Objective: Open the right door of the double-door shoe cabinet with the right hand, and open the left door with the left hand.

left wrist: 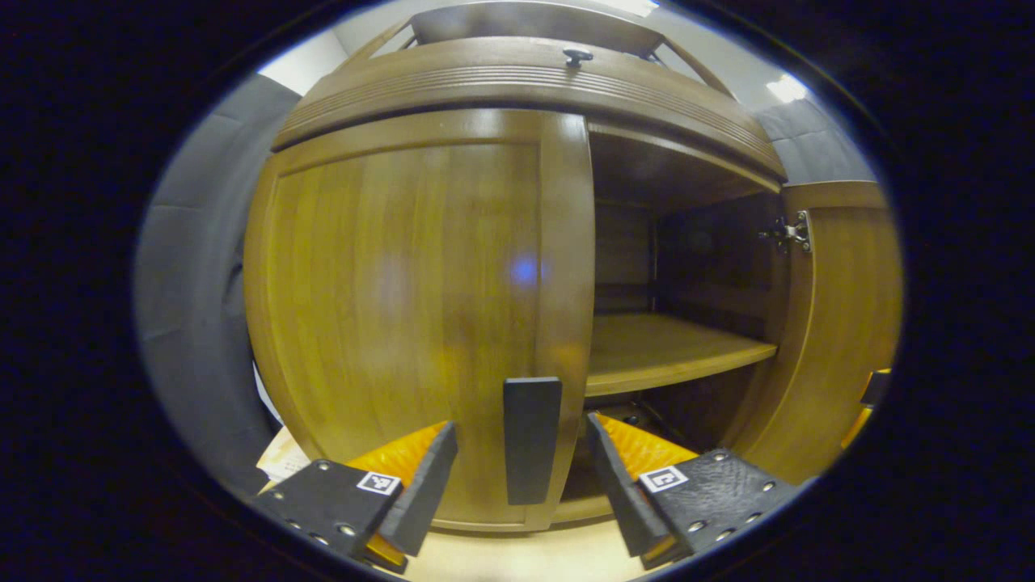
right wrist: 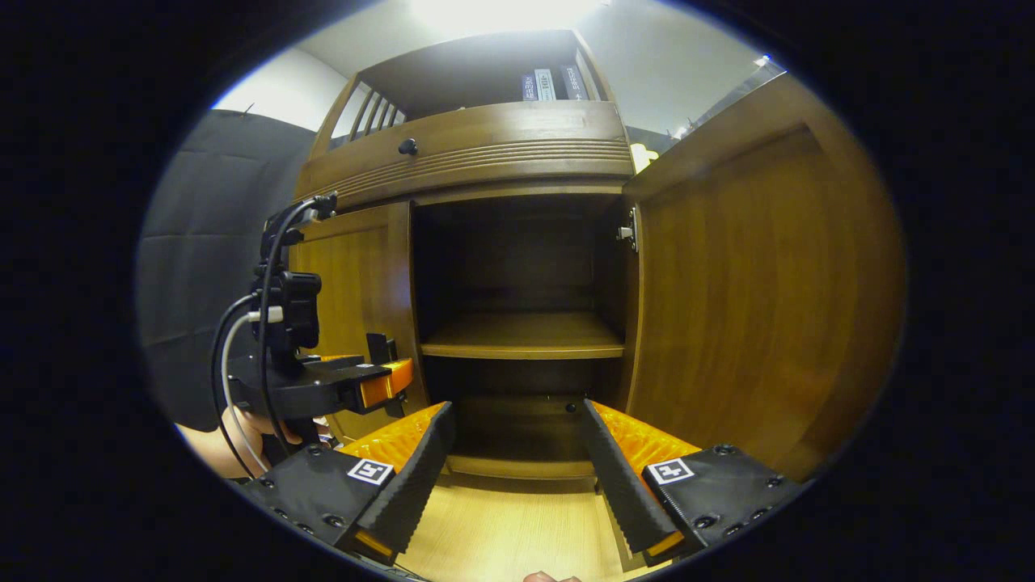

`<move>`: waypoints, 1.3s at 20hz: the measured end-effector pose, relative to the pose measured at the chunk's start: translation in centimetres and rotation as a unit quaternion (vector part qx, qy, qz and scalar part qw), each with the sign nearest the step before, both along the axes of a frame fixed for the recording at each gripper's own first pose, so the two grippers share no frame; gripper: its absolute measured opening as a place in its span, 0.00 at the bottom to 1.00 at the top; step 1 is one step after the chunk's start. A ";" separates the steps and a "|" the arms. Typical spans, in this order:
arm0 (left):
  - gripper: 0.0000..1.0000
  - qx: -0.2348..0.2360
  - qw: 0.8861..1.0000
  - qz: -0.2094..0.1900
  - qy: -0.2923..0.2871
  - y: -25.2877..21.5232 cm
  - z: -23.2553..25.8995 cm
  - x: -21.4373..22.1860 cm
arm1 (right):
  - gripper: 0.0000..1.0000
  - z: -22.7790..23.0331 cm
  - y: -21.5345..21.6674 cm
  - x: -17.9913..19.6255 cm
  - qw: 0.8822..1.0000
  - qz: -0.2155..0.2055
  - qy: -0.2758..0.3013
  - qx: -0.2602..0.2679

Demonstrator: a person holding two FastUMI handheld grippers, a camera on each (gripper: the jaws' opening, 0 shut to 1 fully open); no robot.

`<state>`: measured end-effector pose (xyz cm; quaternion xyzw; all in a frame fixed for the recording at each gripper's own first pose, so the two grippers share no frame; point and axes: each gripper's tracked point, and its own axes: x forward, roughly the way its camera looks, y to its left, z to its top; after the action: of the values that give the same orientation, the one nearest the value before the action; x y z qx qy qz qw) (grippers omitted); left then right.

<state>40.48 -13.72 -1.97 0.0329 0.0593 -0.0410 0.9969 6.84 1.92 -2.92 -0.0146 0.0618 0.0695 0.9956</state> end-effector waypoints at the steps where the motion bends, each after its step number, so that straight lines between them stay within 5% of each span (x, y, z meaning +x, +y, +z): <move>1: 0.74 0.000 1.000 -0.001 0.005 -0.1 -0.5 0.4 | 0.96 -0.1 0.0 0.2 1.000 0.001 0.000 -0.001; 4: 0.71 0.001 1.000 0.005 0.007 0.2 -0.7 0.4 | 0.96 -0.3 0.1 0.7 1.000 0.008 0.002 0.002; 6: 0.35 -0.005 1.000 -0.004 0.004 -0.4 -1.0 0.5 | 0.96 -0.3 0.2 0.9 1.000 0.014 0.002 0.006; 12: 0.15 -0.001 1.000 -0.014 0.014 -0.3 -1.7 0.4 | 1.00 -0.7 -0.2 1.1 1.000 0.009 0.008 0.012; 22: 0.15 -0.012 0.999 -0.040 0.004 0.1 -1.6 -2.8 | 0.92 -1.4 -0.5 0.0 0.999 -0.016 0.028 0.040; 26: 0.16 -0.016 0.999 -0.049 0.005 1.1 -1.4 -5.7 | 0.98 -2.1 0.5 -0.9 0.998 -0.011 0.041 0.046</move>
<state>34.81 -12.59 -3.40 0.0199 0.0617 -0.0909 0.9937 5.98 2.45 -5.05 0.0347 0.0991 0.0615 0.9926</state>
